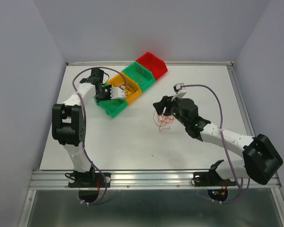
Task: Untangle the cables
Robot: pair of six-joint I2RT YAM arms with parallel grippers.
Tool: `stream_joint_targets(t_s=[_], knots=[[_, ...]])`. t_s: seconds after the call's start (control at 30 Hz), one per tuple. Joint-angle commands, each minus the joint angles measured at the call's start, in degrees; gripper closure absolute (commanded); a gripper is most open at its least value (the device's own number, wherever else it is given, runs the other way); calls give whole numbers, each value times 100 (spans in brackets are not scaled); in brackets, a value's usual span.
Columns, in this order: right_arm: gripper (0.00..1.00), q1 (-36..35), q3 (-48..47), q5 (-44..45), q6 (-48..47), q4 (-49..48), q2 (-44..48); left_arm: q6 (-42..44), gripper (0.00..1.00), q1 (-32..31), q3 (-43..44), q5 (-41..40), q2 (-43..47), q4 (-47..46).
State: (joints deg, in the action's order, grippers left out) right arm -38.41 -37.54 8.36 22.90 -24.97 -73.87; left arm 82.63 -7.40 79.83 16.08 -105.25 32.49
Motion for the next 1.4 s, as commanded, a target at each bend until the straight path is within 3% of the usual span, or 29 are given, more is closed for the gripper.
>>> stream_joint_targets(t_s=[0.0,0.1,0.33,0.43,0.7,0.93,1.27,1.37], knots=[[41,-79,-973,-475,-145,-192,-408,271,92,19,-178,97,610,38],[46,-79,-1491,-799,-84,-533,-1355,420,91,28,-406,211,803,-172],[46,-87,-2291,-1450,-13,-1826,-2649,781,90,63,-768,379,1051,-481],[46,-70,-2547,-2109,127,-2476,-3247,886,90,124,-767,528,1086,-401],[43,-52,-3988,-2813,909,-2758,-4626,1106,90,283,-1005,739,1279,-595],[43,-26,-4928,-3129,1331,-2776,-5304,1132,91,318,-1005,836,1323,-595],[44,-26,-5291,-3569,1569,-2855,-5736,1141,91,318,-847,915,1235,-507],[61,-35,-5220,-3526,1578,-2855,-5727,1132,91,318,-794,976,1209,-472]])
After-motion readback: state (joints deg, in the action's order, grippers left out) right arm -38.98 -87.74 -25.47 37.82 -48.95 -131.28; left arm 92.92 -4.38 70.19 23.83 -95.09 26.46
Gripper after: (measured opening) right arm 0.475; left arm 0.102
